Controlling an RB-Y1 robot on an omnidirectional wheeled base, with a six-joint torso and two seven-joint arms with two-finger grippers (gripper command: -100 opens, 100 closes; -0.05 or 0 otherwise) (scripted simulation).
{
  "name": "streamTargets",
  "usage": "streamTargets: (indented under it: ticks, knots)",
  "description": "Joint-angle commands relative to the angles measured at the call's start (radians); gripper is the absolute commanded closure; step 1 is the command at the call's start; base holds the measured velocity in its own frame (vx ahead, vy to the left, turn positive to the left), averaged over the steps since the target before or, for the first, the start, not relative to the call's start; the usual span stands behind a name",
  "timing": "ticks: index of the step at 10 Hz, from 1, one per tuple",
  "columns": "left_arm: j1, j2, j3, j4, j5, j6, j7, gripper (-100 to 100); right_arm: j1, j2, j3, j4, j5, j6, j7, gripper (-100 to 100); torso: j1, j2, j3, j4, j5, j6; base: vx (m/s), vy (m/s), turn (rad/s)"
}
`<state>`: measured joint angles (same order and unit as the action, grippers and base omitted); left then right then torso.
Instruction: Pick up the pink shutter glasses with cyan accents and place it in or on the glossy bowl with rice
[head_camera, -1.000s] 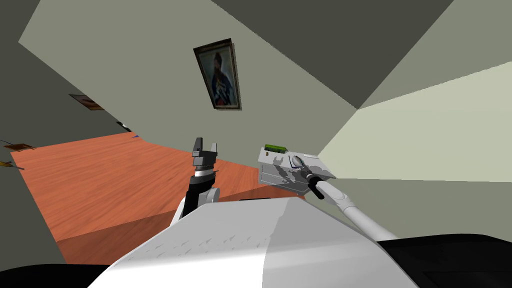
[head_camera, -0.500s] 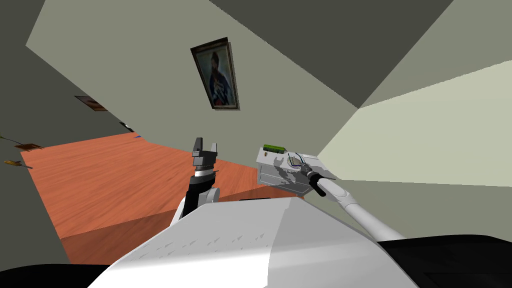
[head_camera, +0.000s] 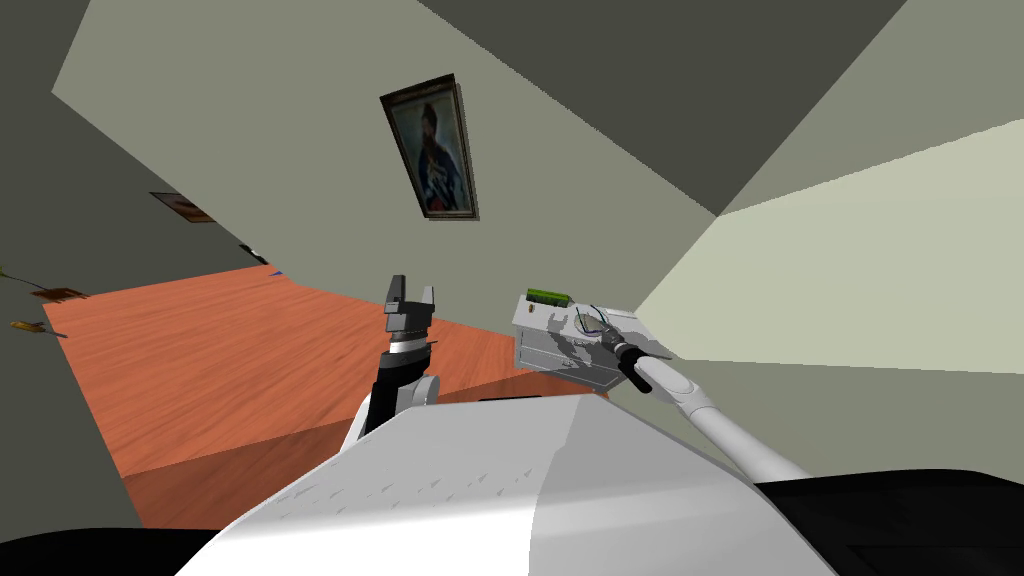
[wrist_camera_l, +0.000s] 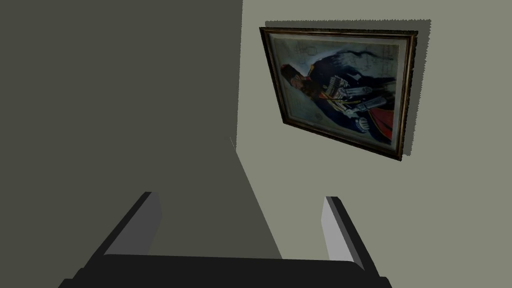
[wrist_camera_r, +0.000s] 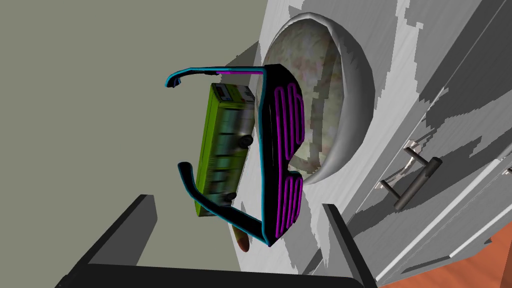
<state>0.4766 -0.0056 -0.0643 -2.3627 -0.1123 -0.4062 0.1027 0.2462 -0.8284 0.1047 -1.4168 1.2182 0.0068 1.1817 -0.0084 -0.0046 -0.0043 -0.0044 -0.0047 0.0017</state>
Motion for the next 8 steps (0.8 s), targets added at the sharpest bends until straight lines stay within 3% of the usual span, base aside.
streamTargets:
  ticks: [1,8]
  knots:
    - [0.000,0.000,0.000,0.000,0.000,0.000,0.000,0,-0.001,-0.038,-0.013,0.000,-0.016,-0.021,-0.015,-100,0.000,0.000,0.000,0.000,0.000,0.000,-0.007,0.042,-0.030]
    - [0.000,0.000,0.000,0.000,0.000,0.000,0.000,0,-0.006,-0.189,-0.064,-0.001,-0.079,-0.103,-0.077,-100,0.006,0.000,0.000,0.000,0.001,0.000,-0.005,0.084,-0.036]
